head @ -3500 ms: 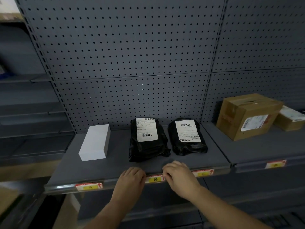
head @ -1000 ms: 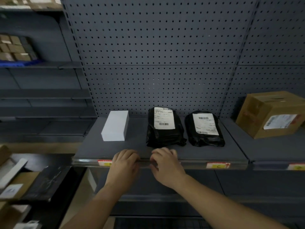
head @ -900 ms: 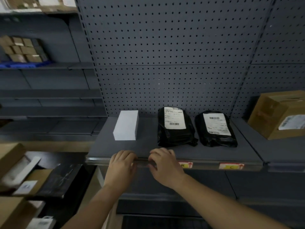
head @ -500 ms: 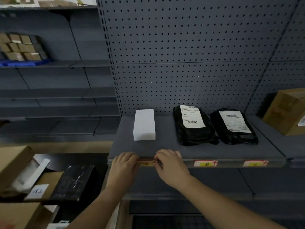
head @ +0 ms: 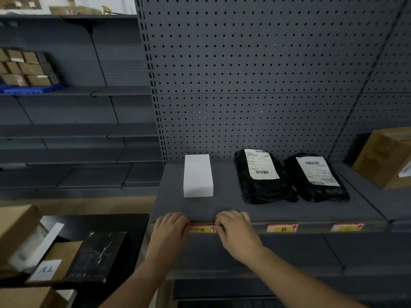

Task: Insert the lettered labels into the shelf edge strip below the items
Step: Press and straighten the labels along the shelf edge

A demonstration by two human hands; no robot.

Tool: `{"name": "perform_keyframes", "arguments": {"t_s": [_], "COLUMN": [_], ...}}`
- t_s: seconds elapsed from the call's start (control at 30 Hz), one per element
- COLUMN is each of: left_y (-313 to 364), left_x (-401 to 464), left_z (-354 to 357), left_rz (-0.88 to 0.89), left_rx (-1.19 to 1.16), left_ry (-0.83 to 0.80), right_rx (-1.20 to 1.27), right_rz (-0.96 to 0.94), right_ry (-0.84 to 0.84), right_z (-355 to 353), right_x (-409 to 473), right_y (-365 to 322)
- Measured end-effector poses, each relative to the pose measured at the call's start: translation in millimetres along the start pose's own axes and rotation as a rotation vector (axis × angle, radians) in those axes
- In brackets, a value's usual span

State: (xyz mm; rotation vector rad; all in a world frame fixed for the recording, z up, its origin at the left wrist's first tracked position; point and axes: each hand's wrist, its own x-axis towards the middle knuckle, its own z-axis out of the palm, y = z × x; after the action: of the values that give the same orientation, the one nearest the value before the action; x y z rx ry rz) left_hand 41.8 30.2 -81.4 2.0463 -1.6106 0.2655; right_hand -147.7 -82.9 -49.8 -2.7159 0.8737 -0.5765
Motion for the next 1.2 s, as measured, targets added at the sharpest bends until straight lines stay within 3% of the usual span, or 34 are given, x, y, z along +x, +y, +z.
{"name": "perform_keyframes", "arguments": {"t_s": [0.53, 0.93, 1.2], "left_y": [5, 2, 2], "left_x": [7, 16, 16], "left_z": [-3, -16, -17], "left_rz": [-0.04, -0.015, 0.001], "left_rx": [-0.008, -0.037, -0.057], "left_ry": [-0.048, -0.219, -0.213], "right_rx": [0.042, 0.022, -0.026], "right_rz": [-0.037, 0.01, 0.026], "right_ry": [-0.036, -0.047, -0.071], "right_z": [0, -1, -1], "right_x": [4, 5, 5], "right_y": [8, 0, -1]}}
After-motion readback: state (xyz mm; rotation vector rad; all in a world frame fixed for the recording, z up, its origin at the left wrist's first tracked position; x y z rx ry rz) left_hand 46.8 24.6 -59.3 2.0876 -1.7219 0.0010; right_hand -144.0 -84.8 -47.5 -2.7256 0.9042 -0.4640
